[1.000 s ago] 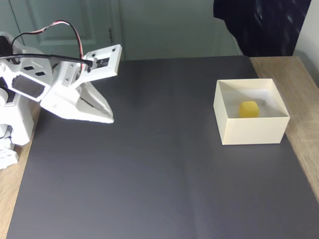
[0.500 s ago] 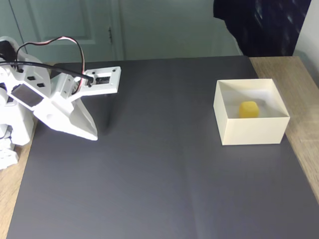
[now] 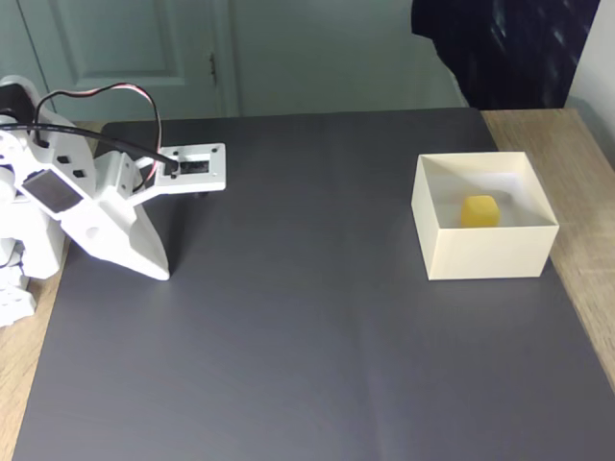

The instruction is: Grasp a cube block and put it in the white box.

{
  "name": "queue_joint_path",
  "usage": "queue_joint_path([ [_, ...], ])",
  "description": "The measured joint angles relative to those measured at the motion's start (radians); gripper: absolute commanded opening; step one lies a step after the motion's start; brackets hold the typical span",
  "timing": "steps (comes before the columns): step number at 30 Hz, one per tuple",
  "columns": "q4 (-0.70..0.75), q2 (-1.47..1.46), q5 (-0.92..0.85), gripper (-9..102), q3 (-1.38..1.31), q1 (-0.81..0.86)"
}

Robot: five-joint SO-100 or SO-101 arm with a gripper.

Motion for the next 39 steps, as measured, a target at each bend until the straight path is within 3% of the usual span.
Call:
queue_joint_path([
  [39, 0.035, 0.000, -0.051, 4, 0.000, -0.002],
])
